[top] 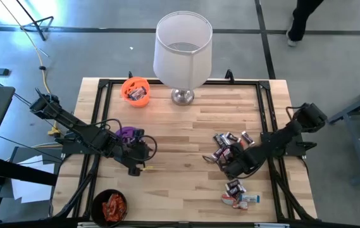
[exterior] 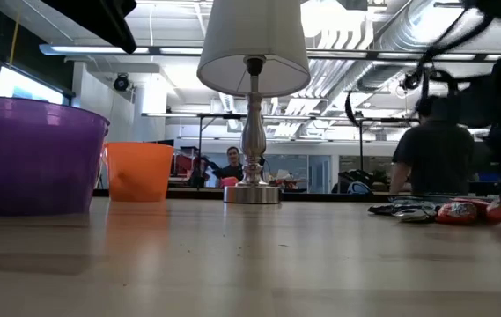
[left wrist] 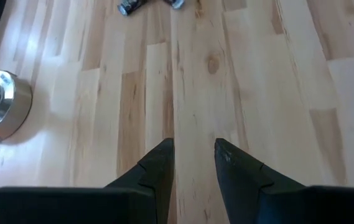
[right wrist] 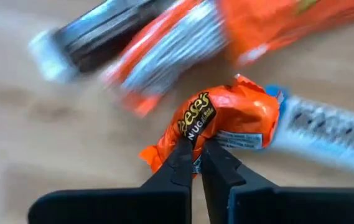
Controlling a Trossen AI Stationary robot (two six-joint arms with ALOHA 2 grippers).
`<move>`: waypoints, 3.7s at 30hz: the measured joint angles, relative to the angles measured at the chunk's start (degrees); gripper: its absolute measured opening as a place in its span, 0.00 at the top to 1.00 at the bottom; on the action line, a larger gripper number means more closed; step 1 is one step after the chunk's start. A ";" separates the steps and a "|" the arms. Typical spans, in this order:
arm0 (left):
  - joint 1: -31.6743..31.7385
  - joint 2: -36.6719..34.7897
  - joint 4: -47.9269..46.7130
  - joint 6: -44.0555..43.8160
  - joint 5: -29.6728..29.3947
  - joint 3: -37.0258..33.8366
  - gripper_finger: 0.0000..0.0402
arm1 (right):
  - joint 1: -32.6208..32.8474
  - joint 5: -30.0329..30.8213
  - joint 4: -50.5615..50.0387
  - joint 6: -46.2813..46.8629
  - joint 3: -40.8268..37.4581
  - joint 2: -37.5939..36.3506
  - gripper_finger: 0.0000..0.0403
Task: Sort candy
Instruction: Put the orange chocolate into the black bucket
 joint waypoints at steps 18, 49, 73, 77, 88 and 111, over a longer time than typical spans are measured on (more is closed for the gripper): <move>-0.39 0.00 3.68 -16.30 -2.44 -0.01 0.74 | 2.87 13.80 12.32 -37.71 13.84 -1.25 0.99; 3.08 8.30 42.82 3.44 5.32 -0.01 0.74 | -1.84 36.73 49.12 -107.89 15.31 1.51 0.99; 9.37 10.21 48.94 11.30 5.58 -0.01 0.74 | -0.41 38.88 44.74 -116.33 15.31 1.51 0.99; 9.80 10.50 49.06 11.15 6.20 -0.01 0.74 | -0.39 38.99 44.76 -117.66 15.31 1.51 0.99; 10.01 10.91 49.53 10.71 6.24 -0.01 0.74 | -0.73 40.71 46.83 -123.36 15.31 1.47 0.99; 13.44 14.62 53.48 9.25 14.63 0.01 0.87 | -2.89 35.27 46.77 -120.49 15.21 1.45 0.99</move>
